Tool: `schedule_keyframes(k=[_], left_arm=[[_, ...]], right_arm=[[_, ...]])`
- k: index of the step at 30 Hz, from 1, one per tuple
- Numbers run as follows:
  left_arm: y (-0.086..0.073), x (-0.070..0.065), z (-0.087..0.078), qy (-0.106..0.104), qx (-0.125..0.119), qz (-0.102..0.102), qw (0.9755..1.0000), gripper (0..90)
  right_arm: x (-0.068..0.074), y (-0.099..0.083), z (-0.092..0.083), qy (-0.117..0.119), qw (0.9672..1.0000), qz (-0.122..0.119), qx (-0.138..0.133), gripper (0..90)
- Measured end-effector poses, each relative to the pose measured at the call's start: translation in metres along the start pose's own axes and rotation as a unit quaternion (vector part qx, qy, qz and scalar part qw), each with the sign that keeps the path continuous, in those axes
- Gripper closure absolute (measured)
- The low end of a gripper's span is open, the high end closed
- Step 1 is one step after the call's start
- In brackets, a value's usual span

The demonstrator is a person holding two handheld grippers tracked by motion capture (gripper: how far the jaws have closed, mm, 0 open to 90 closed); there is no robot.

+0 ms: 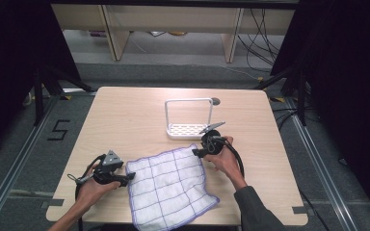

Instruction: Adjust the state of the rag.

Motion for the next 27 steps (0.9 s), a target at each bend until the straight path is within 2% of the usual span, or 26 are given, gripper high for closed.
schedule_keyframes(k=[1, 2, 3, 5, 6, 7, 8, 9, 10, 11, 12, 14, 15, 16, 17, 18, 19, 20, 21, 23, 25, 27], left_arm=[[0.001, 0.0, 0.0, 0.003, 0.003, 0.004, 1.0, 33.7], [0.001, 0.0, 0.0, 0.003, 0.003, 0.004, 1.0, 35.7], [0.002, -0.001, 0.001, -0.008, 0.001, 0.013, 0.9999, 42.5], [0.003, -0.003, 0.002, -0.013, -0.003, 0.012, 0.9998, 51.8], [0.004, -0.008, 0.003, -0.026, -0.007, 0.022, 0.9994, 59.7], [0.005, -0.009, 0.004, -0.03, -0.009, 0.024, 0.9992, 63.5], [0.005, -0.011, 0.005, -0.034, -0.014, 0.024, 0.999, 68.9], [0.005, -0.011, 0.005, -0.034, -0.014, 0.024, 0.999, 73.0], [0.007, -0.012, 0.006, -0.04, -0.015, 0.03, 0.9986, 79.1], [0.008, -0.012, 0.006, -0.04, -0.014, 0.031, 0.9986, 81.3], [0.009, -0.012, 0.006, -0.039, -0.016, 0.035, 0.9985, 83.6], [0.011, -0.013, 0.007, -0.04, -0.021, 0.032, 0.9984, 84.9], [0.013, -0.012, 0.007, -0.038, -0.02, 0.038, 0.9984, 84.9], [0.018, -0.013, 0.008, -0.039, -0.025, 0.042, 0.9981, 85.6], [0.021, -0.012, 0.009, -0.035, -0.026, 0.044, 0.9981, 85.8], [0.021, -0.012, 0.009, -0.035, -0.026, 0.044, 0.9981, 85.9], [0.028, -0.012, 0.013, -0.031, -0.033, 0.051, 0.9977, 85.9], [0.035, -0.012, 0.015, -0.029, -0.042, 0.052, 0.9974, 86.0], [0.041, -0.014, 0.018, -0.03, -0.049, 0.051, 0.9971, 86.0], [0.053, -0.017, 0.022, -0.031, -0.057, 0.056, 0.9963, 86.0], [0.059, -0.018, 0.025, -0.029, -0.059, 0.058, 0.9962, 86.0], [0.07, -0.02, 0.034, -0.033, -0.06, 0.053, 0.9962, 85.8]], right_arm=[[0.002, 0.001, 0.002, 0.005, 0.9999, 0.009, 0.006, 47.2], [0.0, 0.002, 0.006, 0.0, 1.0, 0.001, 0.004, 48.0], [0.002, 0.003, 0.007, 0.005, 1.0, 0.002, 0.005, 49.1], [0.002, 0.004, 0.01, 0.007, 0.9999, 0.0, 0.007, 50.1], [0.005, 0.004, 0.015, 0.004, 0.9996, 0.016, 0.021, 55.9], [0.001, 0.004, 0.016, 0.006, 0.9998, -0.008, 0.016, 59.9], [0.005, 0.003, 0.018, 0.011, 0.9997, 0.004, 0.022, 67.2], [0.005, 0.003, 0.018, 0.011, 0.9997, 0.004, 0.022, 67.2], [0.004, 0.004, 0.017, 0.023, 0.9995, -0.02, 0.012, 81.3], [0.006, 0.003, 0.017, 0.018, 0.9997, -0.01, 0.012, 84.8], [0.006, 0.002, 0.014, 0.012, 0.9995, -0.024, 0.019, 86.4], [0.009, 0.003, 0.014, 0.012, 0.9993, -0.03, 0.019, 87.0], [0.008, 0.003, 0.012, 0.011, 0.9989, -0.044, 0.01, 87.3], [0.007, 0.003, 0.005, -0.001, 0.9989, -0.047, -0.004, 87.5], [0.005, 0.002, 0.0, -0.011, 0.999, -0.043, -0.005, 87.5], [0.005, 0.002, 0.0, -0.011, 0.999, -0.043, -0.005, 87.5], [0.004, -0.002, -0.014, -0.012, 0.9991, -0.039, -0.006, 87.5], [0.003, -0.002, -0.017, -0.02, 0.9991, -0.035, -0.014, 87.5], [0.002, -0.005, -0.025, -0.016, 0.9994, -0.029, -0.012, 87.5], [-0.002, -0.01, -0.032, -0.027, 0.9992, -0.021, -0.022, 87.5], [-0.005, -0.012, -0.034, -0.032, 0.9988, -0.026, -0.024, 87.5], [-0.014, -0.018, -0.039, -0.034, 0.9991, -0.012, -0.021, 87.5]])
Point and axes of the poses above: each handheld gripper's, and its own axes: z roughly forward along the jaws, y roughly out of its top, x roughly to its left, the point moved 8 cm from there along z, roughly forward along the jaws, and after that the axes turned 15 degrees about -z, right-handed, at the moved point
